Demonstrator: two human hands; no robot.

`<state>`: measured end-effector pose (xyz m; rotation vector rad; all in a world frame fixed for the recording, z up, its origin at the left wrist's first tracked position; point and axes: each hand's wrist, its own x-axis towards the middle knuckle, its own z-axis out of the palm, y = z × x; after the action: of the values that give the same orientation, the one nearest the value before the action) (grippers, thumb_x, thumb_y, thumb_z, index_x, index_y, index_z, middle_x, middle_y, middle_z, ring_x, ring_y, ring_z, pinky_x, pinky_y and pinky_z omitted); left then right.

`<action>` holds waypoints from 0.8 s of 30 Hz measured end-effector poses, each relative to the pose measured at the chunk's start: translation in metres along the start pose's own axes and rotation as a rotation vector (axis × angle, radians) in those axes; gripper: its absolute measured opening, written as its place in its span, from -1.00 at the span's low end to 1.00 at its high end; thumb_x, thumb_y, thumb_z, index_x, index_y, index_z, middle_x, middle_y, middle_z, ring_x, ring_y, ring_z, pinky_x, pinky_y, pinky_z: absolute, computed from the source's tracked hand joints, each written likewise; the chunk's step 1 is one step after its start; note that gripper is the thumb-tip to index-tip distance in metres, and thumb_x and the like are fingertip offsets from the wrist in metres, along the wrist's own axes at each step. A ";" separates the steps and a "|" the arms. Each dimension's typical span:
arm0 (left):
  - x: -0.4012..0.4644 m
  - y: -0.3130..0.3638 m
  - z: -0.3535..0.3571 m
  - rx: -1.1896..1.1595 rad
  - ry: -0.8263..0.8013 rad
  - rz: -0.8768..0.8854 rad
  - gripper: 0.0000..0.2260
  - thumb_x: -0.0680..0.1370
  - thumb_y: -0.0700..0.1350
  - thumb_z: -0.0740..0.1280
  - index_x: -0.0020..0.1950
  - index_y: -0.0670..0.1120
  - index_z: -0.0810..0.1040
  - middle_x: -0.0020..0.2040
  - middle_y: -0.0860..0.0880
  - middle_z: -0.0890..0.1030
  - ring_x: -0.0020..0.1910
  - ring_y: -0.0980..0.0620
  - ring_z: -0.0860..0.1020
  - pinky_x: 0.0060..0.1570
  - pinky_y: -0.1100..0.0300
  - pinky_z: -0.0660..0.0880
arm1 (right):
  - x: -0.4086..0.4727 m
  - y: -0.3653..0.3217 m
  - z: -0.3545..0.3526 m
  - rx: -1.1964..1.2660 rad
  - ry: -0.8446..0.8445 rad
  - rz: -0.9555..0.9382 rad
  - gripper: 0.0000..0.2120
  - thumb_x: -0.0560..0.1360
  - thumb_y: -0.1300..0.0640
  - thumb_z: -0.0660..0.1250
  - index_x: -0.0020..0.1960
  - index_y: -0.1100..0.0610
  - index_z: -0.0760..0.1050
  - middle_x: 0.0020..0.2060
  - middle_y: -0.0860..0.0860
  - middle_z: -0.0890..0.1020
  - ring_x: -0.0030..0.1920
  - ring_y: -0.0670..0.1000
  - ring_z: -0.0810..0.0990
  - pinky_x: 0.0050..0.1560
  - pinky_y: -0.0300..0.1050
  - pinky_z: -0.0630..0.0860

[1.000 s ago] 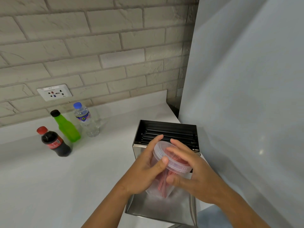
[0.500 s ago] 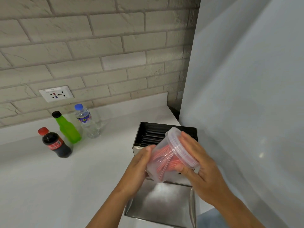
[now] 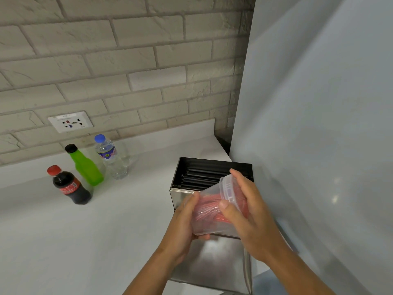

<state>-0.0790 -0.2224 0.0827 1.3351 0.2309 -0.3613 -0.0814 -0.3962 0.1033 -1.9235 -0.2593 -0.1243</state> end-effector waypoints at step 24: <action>0.000 0.001 -0.001 0.105 0.209 0.287 -0.40 0.49 0.43 0.19 0.31 0.06 0.60 0.15 -0.05 0.72 0.06 -0.04 0.74 -0.22 0.13 0.67 | 0.021 -0.007 0.008 0.089 -0.027 -0.017 -0.50 0.51 -0.35 0.24 0.43 -0.43 0.28 0.43 -0.33 0.42 0.43 -0.34 0.39 0.34 -0.32 0.41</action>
<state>-0.0789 -0.2209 0.0834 1.4877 0.1928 0.0087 -0.0626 -0.3841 0.1112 -1.8360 -0.2942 -0.0965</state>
